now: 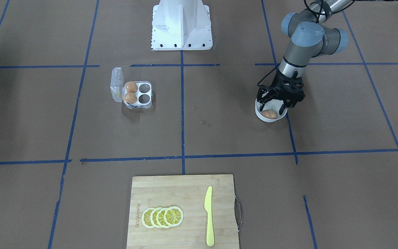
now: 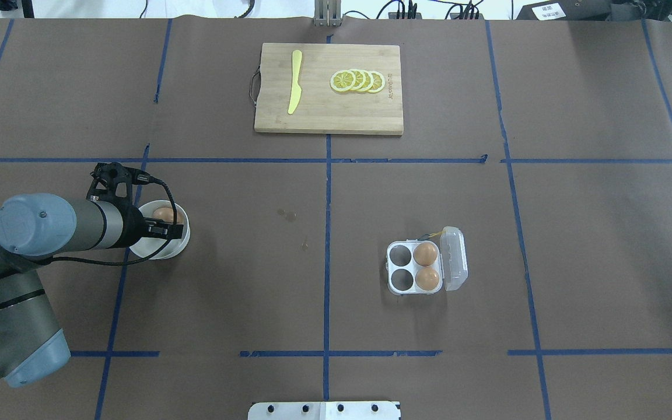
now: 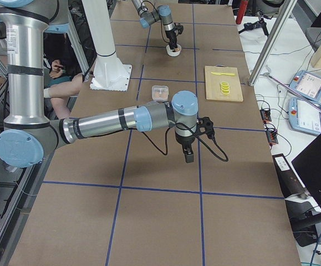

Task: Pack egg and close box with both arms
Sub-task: 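Lower the left gripper into the bowl and close on the egg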

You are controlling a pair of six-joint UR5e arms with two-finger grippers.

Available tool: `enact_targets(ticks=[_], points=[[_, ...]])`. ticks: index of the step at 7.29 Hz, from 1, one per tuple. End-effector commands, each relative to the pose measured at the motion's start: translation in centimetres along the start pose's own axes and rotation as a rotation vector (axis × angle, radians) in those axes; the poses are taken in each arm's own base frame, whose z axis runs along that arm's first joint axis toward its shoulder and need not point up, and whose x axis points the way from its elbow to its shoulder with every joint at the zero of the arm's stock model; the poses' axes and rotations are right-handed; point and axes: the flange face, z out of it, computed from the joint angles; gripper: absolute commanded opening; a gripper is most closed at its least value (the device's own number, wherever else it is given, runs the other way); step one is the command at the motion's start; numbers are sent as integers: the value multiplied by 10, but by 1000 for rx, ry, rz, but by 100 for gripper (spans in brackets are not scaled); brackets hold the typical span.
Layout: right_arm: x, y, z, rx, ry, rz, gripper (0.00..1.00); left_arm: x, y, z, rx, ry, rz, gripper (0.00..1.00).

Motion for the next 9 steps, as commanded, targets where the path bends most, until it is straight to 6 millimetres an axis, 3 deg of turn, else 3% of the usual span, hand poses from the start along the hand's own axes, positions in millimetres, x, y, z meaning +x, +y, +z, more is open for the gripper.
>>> enact_targets(ticks=[1, 9], points=[[1, 1, -2, 4, 1, 2, 100, 6, -4, 0, 5, 8, 3, 84], [5, 1, -5, 10, 5, 11, 100, 8, -7, 7, 14, -3, 13, 84]])
